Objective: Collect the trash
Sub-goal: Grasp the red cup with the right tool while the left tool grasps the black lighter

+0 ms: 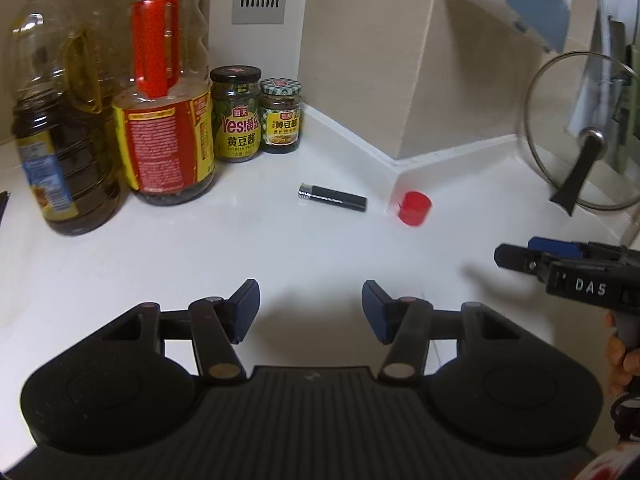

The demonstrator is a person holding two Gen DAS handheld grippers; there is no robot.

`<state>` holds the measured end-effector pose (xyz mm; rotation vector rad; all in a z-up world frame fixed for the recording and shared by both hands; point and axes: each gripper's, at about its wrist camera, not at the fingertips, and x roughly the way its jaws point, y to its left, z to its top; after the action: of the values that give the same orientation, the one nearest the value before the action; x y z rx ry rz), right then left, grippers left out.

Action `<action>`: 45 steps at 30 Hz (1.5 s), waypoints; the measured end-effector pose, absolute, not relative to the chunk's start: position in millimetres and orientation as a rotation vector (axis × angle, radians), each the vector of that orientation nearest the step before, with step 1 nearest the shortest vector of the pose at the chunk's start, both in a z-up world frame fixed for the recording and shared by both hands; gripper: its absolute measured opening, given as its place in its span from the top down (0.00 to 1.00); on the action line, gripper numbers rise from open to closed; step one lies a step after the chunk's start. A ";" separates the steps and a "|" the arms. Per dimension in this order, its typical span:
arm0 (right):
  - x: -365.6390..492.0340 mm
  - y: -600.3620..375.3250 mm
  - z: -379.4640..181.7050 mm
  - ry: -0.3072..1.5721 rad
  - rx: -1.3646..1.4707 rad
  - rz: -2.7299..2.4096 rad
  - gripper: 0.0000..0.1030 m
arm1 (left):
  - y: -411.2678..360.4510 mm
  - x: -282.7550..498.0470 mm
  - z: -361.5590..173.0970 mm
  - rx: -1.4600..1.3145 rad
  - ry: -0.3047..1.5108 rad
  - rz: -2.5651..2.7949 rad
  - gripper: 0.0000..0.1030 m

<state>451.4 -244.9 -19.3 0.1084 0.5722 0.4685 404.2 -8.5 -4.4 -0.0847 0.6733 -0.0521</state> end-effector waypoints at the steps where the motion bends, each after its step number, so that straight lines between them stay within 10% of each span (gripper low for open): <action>1: 462.0 -243.6 -21.5 0.572 0.106 0.471 0.38 | -9.8 411.8 -5.8 -0.085 0.675 -0.048 0.49; 27: 575.4 -211.7 -69.5 0.614 0.153 0.520 0.77 | -25.9 521.0 -31.8 -0.082 0.676 -0.027 0.48; 35: 579.4 -223.7 -71.2 0.626 0.184 0.510 0.92 | -36.5 540.2 -43.8 -0.015 0.659 -0.090 0.20; 45: 584.1 -246.8 -67.5 0.607 0.199 0.477 0.92 | -44.3 566.9 -52.0 0.086 0.654 -0.133 0.10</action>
<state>584.1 -246.8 -67.5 0.1993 0.6071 0.4773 566.9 -44.3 -52.0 0.0856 0.6540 -0.1334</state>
